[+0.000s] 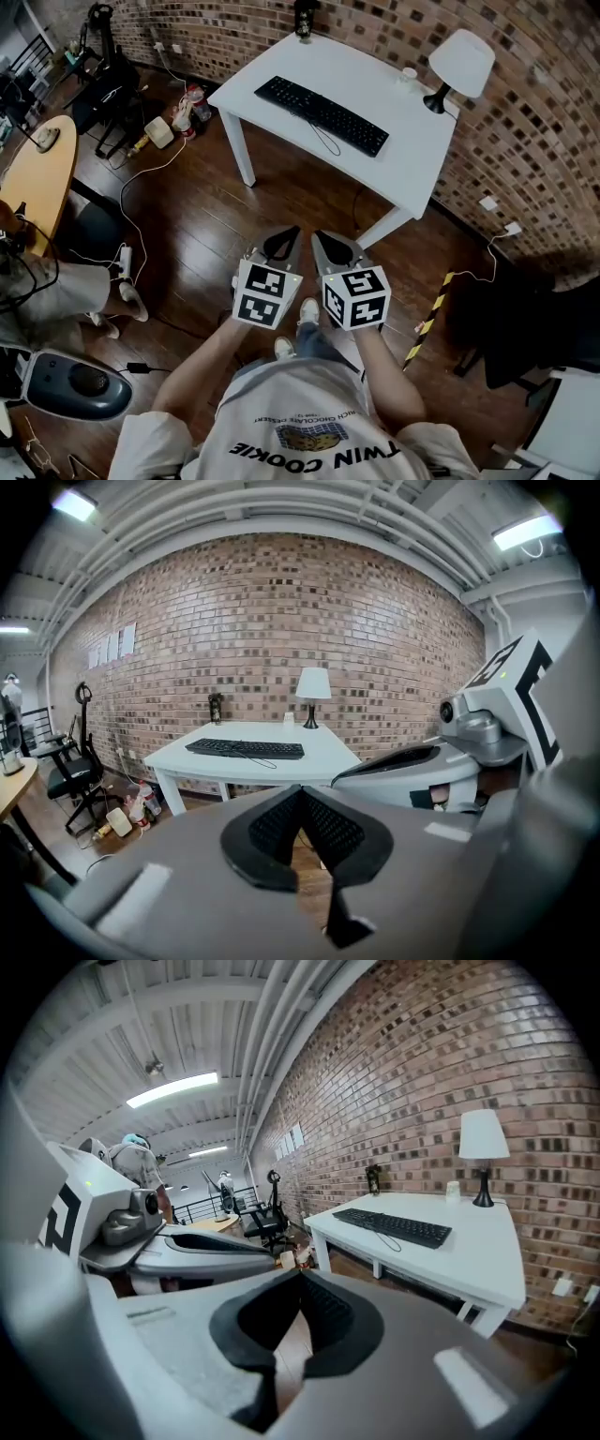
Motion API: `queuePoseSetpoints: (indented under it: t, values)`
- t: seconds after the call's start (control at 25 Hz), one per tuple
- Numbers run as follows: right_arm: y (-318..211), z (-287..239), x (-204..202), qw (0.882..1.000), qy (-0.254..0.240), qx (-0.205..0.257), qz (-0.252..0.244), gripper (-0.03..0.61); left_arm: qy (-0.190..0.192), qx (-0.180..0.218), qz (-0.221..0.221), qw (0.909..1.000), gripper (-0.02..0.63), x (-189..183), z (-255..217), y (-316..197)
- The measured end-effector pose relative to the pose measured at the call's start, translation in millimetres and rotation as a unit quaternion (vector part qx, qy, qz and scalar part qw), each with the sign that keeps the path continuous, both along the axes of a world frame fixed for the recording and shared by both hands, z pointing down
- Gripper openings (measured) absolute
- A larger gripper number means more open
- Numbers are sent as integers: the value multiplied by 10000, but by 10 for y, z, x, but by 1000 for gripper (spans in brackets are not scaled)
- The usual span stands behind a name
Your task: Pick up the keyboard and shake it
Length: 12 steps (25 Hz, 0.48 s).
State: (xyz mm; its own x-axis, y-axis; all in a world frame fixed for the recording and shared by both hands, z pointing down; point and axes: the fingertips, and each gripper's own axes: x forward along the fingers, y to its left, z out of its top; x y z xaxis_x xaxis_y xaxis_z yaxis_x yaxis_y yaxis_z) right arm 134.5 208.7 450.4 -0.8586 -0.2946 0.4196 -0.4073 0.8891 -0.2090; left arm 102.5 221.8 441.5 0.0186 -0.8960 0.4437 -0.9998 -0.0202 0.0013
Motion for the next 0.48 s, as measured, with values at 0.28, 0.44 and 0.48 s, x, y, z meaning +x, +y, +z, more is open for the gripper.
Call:
queuePoseSetpoints:
  t: [0.28,0.44,0.48]
  values:
    - [401,-98,85,9998,-147,-54,156,3,194,121,86,9997,8,126,-77,387]
    - [593,-108,143,9997,-153,-46,208,3,364,137,152,9991,8,202,-68,569]
    - [641,-110,156,9996,-152,-44,218,3,406,137,167,9989,8,220,-65,615]
